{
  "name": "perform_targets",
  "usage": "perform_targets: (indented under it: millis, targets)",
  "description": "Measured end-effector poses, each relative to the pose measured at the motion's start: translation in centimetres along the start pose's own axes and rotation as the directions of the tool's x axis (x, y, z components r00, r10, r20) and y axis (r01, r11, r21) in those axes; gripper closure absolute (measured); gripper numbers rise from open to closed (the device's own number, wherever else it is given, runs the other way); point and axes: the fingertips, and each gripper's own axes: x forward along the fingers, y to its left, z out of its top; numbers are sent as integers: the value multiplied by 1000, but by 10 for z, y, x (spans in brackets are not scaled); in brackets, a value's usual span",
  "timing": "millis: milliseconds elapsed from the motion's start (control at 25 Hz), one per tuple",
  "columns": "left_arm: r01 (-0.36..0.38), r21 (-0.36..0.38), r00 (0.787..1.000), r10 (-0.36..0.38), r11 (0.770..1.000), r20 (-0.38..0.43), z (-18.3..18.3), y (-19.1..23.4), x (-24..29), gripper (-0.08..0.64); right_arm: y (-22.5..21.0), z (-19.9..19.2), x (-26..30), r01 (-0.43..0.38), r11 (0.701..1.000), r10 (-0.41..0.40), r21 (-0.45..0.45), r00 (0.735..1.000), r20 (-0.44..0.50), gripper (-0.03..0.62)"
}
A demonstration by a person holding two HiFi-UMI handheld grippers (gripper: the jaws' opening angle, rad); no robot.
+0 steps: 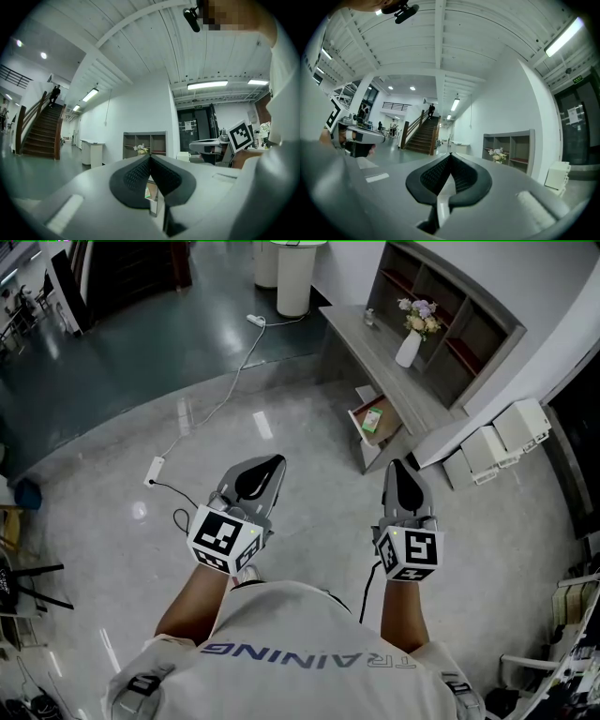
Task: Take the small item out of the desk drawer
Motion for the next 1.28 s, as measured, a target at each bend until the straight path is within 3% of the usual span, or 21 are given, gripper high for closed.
perform_targets:
  millis: [400, 680, 840, 1120, 1280]
  targets:
    - [13, -16, 1000, -13, 1000, 0, -4, 34, -16, 561, 27, -2, 14, 28, 999, -28, 30, 1000, 6, 575]
    - [27, -26, 999, -28, 999, -20, -18, 89, -48, 561, 97, -15, 36, 15, 999, -14, 40, 1000, -23, 575]
    - [30, -55, 999, -31, 998, -28, -27, 117, -60, 561, 134, -23, 49, -12, 1000, 12, -5, 998, -66, 575]
    - [34, -84, 999, -36, 996, -22, -34, 138, -48, 561, 125, -16, 78, 0, 999, -3, -35, 996, -85, 575]
    - [1, -85, 999, -4, 996, -36, -40, 165, -35, 561, 129, -25, 115, -33, 999, 30, -29, 995, -100, 575]
